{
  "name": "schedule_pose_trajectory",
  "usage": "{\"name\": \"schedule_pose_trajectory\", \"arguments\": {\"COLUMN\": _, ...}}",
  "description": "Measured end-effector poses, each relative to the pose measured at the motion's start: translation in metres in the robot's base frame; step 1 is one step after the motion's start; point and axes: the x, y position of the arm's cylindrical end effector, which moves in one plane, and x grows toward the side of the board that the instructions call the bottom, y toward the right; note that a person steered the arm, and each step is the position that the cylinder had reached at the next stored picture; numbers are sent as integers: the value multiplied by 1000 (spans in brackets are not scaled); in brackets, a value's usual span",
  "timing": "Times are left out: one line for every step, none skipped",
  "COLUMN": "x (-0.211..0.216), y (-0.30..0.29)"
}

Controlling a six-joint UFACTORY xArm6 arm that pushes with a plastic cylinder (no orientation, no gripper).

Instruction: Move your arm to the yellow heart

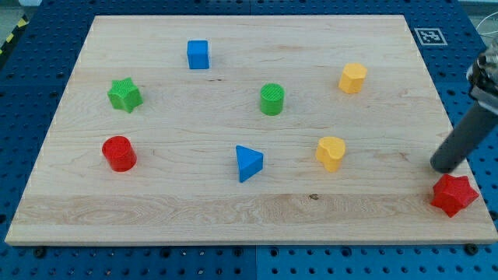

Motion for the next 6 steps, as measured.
{"name": "schedule_pose_trajectory", "arguments": {"x": -28, "y": -42}}
{"name": "schedule_pose_trajectory", "arguments": {"x": -57, "y": -129}}
{"name": "schedule_pose_trajectory", "arguments": {"x": -57, "y": -192}}
{"name": "schedule_pose_trajectory", "arguments": {"x": -5, "y": -200}}
{"name": "schedule_pose_trajectory", "arguments": {"x": 13, "y": -179}}
{"name": "schedule_pose_trajectory", "arguments": {"x": 13, "y": -137}}
